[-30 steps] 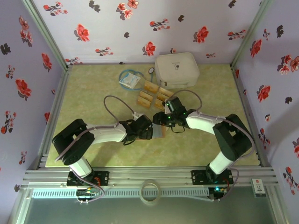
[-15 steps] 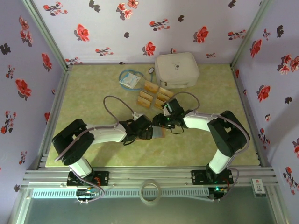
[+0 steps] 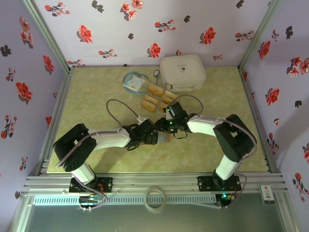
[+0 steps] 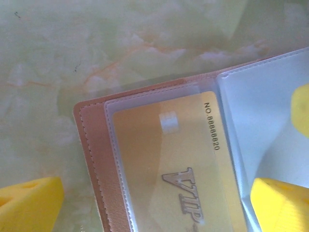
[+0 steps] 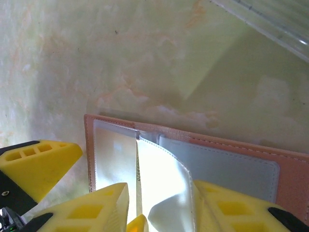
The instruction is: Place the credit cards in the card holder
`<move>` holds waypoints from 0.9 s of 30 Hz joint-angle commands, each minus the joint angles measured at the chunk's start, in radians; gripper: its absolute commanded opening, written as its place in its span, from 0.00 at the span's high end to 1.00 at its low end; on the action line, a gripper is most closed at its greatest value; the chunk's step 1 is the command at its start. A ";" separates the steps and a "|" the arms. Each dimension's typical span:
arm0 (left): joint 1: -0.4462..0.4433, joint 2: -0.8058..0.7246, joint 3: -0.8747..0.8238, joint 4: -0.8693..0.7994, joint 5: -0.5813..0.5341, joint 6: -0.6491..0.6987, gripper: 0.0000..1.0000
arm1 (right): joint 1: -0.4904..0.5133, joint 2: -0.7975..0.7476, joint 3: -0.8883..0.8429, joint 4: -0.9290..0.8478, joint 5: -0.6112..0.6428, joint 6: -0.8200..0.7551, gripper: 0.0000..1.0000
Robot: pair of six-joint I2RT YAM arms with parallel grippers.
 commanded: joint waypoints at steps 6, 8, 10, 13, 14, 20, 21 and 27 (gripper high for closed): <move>0.018 -0.311 -0.079 -0.048 -0.100 -0.019 0.00 | 0.060 -0.067 0.069 -0.042 -0.001 0.055 0.55; 0.033 -0.375 -0.099 -0.068 -0.115 -0.027 0.00 | 0.081 -0.057 0.087 -0.043 0.010 0.067 0.53; 0.047 -0.426 -0.121 -0.085 -0.120 -0.034 0.00 | 0.103 -0.035 0.109 -0.045 0.018 0.076 0.52; 0.064 -0.484 -0.155 -0.103 -0.123 -0.046 0.00 | 0.134 0.013 0.148 -0.052 0.037 0.086 0.52; 0.068 -0.499 -0.166 -0.106 -0.124 -0.052 0.00 | 0.143 0.036 0.161 -0.051 0.040 0.090 0.52; 0.082 -0.570 -0.229 -0.098 -0.123 -0.068 0.00 | 0.177 0.142 0.217 -0.024 0.063 0.124 0.52; 0.084 -0.580 -0.234 -0.102 -0.124 -0.067 0.00 | 0.182 0.156 0.224 -0.022 0.065 0.130 0.52; 0.097 -0.630 -0.257 -0.130 -0.116 -0.048 0.00 | 0.184 0.173 0.277 -0.029 0.072 0.140 0.52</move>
